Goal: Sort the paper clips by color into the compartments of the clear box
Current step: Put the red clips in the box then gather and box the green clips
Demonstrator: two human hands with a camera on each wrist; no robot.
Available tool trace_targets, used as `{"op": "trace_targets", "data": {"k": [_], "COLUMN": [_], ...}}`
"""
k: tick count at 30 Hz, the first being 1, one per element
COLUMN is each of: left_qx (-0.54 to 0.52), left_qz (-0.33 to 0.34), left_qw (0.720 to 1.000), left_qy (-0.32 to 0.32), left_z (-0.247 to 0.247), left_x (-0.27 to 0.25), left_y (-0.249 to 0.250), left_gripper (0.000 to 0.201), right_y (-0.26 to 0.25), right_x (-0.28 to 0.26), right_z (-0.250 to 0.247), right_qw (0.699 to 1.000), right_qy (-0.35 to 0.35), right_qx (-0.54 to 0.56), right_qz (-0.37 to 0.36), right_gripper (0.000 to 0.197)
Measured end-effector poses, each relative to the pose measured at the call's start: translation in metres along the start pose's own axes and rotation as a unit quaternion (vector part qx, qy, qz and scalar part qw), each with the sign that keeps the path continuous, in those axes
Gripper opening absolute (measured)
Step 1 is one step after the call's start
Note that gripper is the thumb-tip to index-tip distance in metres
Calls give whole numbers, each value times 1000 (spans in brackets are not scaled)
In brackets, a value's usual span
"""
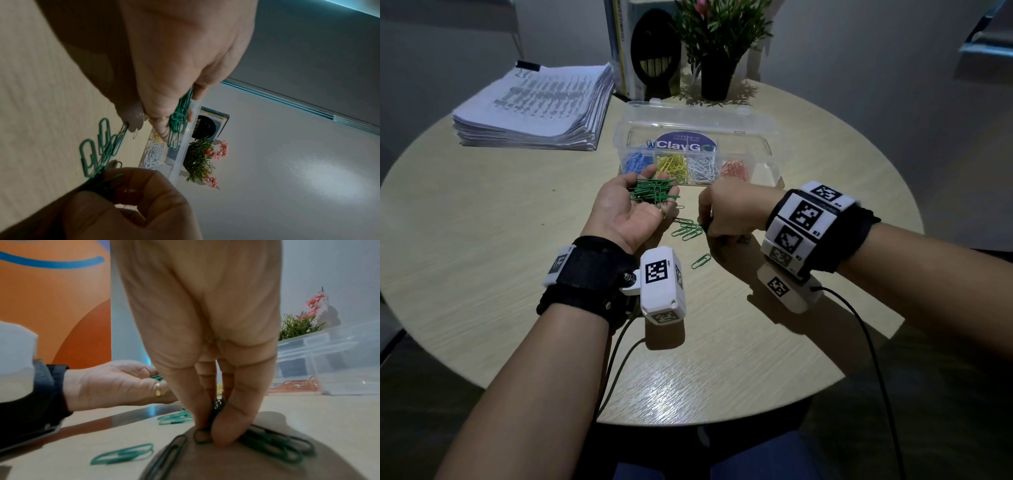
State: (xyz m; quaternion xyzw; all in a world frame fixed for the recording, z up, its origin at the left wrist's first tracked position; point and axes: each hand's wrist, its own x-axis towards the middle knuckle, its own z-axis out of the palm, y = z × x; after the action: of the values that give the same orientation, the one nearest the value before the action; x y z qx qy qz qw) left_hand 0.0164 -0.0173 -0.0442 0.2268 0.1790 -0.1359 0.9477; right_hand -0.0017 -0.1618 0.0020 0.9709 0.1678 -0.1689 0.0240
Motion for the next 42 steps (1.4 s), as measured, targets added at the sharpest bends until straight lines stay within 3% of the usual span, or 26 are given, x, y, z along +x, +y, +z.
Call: {"op": "trace_targets", "data": {"k": [14, 24, 28, 32, 37, 42], "left_qx": [57, 82, 86, 60, 43, 48], "left_qz": [1, 9, 4, -7, -13, 0], "left_qw": [998, 997, 996, 998, 999, 999], "left_qy": [7, 13, 22, 15, -15, -16], "left_z": [-4, -3, -3, -4, -1, -1], "left_x": [8, 9, 10, 10, 8, 7], "left_y": [-2, -3, -3, -4, -5, -4], "left_gripper": [31, 31, 31, 30, 29, 33], "right_y": [9, 17, 21, 7, -22, -32], "right_x": [12, 13, 14, 15, 23, 28], "right_z": [2, -3, -22, -41, -49, -48], "right_qw": [984, 984, 949, 930, 935, 944], "right_qy": [13, 13, 25, 57, 99, 108], "right_qx": [172, 170, 310, 362, 337, 307], "right_qz": [51, 48, 45, 14, -42, -53], "right_gripper": [14, 17, 13, 19, 28, 34]}}
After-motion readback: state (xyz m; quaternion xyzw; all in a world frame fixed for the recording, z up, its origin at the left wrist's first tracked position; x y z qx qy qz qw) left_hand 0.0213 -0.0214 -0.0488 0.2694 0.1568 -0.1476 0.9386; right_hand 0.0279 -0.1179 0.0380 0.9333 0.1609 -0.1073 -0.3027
